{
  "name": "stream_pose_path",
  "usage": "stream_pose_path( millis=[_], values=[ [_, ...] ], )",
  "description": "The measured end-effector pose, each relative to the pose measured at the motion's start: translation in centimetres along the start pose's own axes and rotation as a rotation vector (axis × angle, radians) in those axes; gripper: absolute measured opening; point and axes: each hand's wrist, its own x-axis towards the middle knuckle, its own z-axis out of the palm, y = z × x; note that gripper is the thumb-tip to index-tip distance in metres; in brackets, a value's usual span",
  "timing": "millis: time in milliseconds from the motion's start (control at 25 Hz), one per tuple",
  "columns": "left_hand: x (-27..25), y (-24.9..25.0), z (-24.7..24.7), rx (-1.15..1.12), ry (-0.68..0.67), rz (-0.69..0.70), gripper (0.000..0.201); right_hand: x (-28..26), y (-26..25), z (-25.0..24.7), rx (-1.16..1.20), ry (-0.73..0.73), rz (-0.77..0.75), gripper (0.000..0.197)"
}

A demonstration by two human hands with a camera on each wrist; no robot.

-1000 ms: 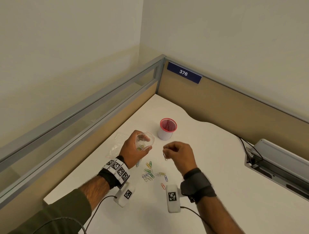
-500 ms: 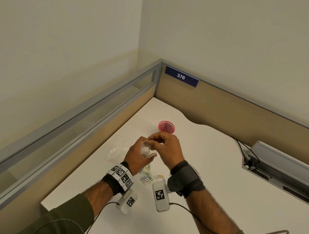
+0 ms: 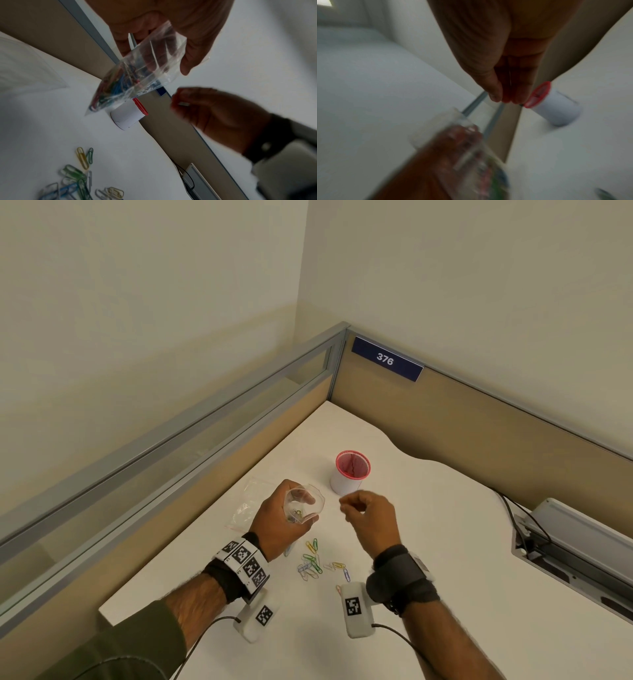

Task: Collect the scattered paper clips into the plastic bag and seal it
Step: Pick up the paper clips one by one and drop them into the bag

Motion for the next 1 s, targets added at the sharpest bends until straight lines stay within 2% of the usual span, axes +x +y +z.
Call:
stream_pose_path(
  millis=[120, 200, 440, 520, 600, 680, 840, 920, 1000],
  values=[
    [0.0, -0.3, -1.0, -0.001, 0.017, -0.012, 0.039, 0.4, 3.7, 3.8, -0.359, -0.299, 0.025, 0.023],
    [0.1, -0.4, -1.3, -0.011, 0.028, -0.015, 0.040, 0.3, 4.9, 6.3, -0.465, -0.448, -0.024, 0.034],
    [0.2, -0.5, -1.6, -0.003, 0.056, -0.025, 0.041, -0.9, 5.7, 9.9, -0.610, -0.670, -0.204, 0.050],
    [0.3, -0.6, -1.5, -0.009, 0.054, -0.036, 0.040, -1.8, 6.6, 9.8, -0.623, -0.676, -0.242, 0.044],
    [0.4, -0.5, -1.3, -0.010, 0.049, -0.040, 0.040, -2.6, 7.4, 9.3, -0.648, -0.635, -0.270, 0.027],
    [0.4, -0.3, -0.9, -0.015, 0.045, -0.039, 0.040, -3.0, 8.0, 8.4, -0.679, -0.593, -0.250, 0.018],
    [0.3, -0.2, -0.7, -0.028, 0.028, -0.015, 0.038, -2.8, 9.2, 5.0, -0.627, -0.451, -0.144, 0.019],
    [0.1, -0.2, -0.8, -0.037, 0.029, -0.015, 0.038, -2.5, 10.1, 3.1, -0.563, -0.341, -0.019, 0.021],
    [0.1, -0.3, -0.9, -0.045, 0.027, -0.022, 0.038, -2.6, 10.9, 2.2, -0.557, -0.324, 0.091, 0.024]
  ],
)
